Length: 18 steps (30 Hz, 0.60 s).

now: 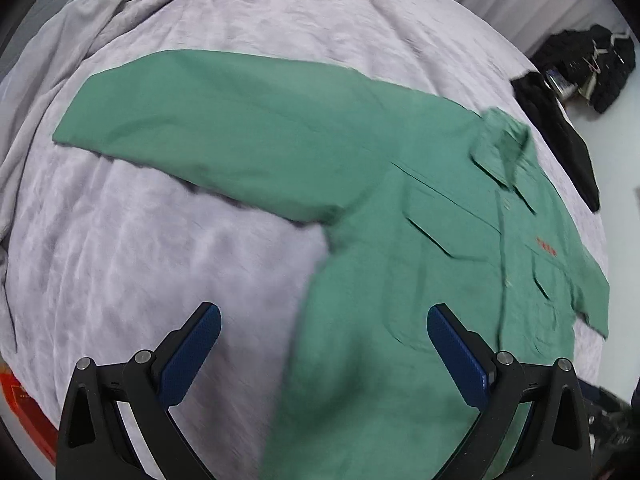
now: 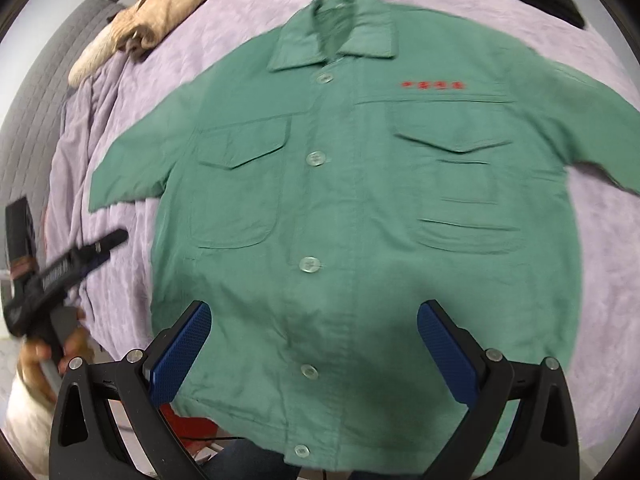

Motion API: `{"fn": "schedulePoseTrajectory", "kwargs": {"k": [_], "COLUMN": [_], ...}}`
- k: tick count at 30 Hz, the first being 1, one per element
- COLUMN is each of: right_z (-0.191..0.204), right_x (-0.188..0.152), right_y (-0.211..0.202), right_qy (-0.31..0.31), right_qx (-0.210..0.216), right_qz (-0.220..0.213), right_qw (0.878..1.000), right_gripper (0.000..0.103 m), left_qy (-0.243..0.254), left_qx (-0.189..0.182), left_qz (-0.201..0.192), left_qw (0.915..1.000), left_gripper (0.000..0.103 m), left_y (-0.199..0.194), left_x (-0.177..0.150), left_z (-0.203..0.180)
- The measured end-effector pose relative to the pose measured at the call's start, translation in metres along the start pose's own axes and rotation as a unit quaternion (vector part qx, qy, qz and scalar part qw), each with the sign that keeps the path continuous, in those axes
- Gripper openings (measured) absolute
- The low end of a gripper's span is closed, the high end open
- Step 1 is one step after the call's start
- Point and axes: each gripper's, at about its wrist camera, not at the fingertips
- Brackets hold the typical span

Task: Fold large clothes
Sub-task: 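Grasp the green jacket's sleeve cuff with the left gripper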

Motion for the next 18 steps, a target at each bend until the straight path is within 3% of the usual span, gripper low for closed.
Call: {"fn": "schedulePoseTrajectory", "kwargs": {"k": [4, 8, 10, 12, 13, 14, 15, 16, 18], "right_z": [0.037, 0.07, 0.079, 0.086, 0.087, 0.089, 0.089, 0.089, 0.087], "right_x": [0.009, 0.015, 0.019, 0.022, 0.022, 0.023, 0.023, 0.023, 0.024], "right_y": [0.05, 0.084, 0.099, 0.109, 0.111, 0.113, 0.113, 0.113, 0.112], "right_qy": [-0.019, -0.033, -0.036, -0.036, -0.035, -0.034, -0.033, -0.03, -0.024], "right_qx": [0.019, 0.037, 0.04, 0.041, 0.041, 0.042, 0.043, 0.045, 0.046], "right_qz": [0.014, 0.027, 0.037, 0.042, 0.044, 0.045, 0.046, 0.047, 0.044], "right_qw": [1.0, 0.998, 0.998, 0.998, 0.998, 0.998, 0.997, 0.997, 0.998], "right_gripper": [0.103, 0.103, 0.103, 0.103, 0.103, 0.103, 0.103, 0.103, 0.103], "left_qy": [-0.081, -0.184, -0.215, -0.225, -0.226, -0.222, -0.216, -0.215, -0.196], "left_qx": [0.022, 0.05, 0.052, 0.065, 0.066, 0.059, 0.048, 0.035, 0.031], "left_qz": [-0.041, -0.078, -0.083, -0.09, -0.097, -0.105, -0.107, -0.113, -0.136], "left_qw": [0.9956, 0.9786, 0.9718, 0.968, 0.967, 0.9677, 0.9693, 0.9696, 0.9705], "left_gripper": [0.103, 0.103, 0.102, 0.087, 0.068, 0.03, 0.008, 0.003, 0.003], "left_y": [0.033, 0.06, 0.072, 0.081, 0.083, 0.083, 0.082, 0.08, 0.065], "left_x": [0.049, 0.089, 0.101, 0.111, 0.116, 0.119, 0.124, 0.127, 0.134], "left_z": [0.093, 0.179, 0.204, 0.216, 0.218, 0.219, 0.219, 0.216, 0.205]}}
Point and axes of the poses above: each gripper's, at about its wrist camera, not at the fingertips, and y roughly the way its jaws point, z to its left, x to its top, and after that the axes turned 6 degrees about -z, right-handed
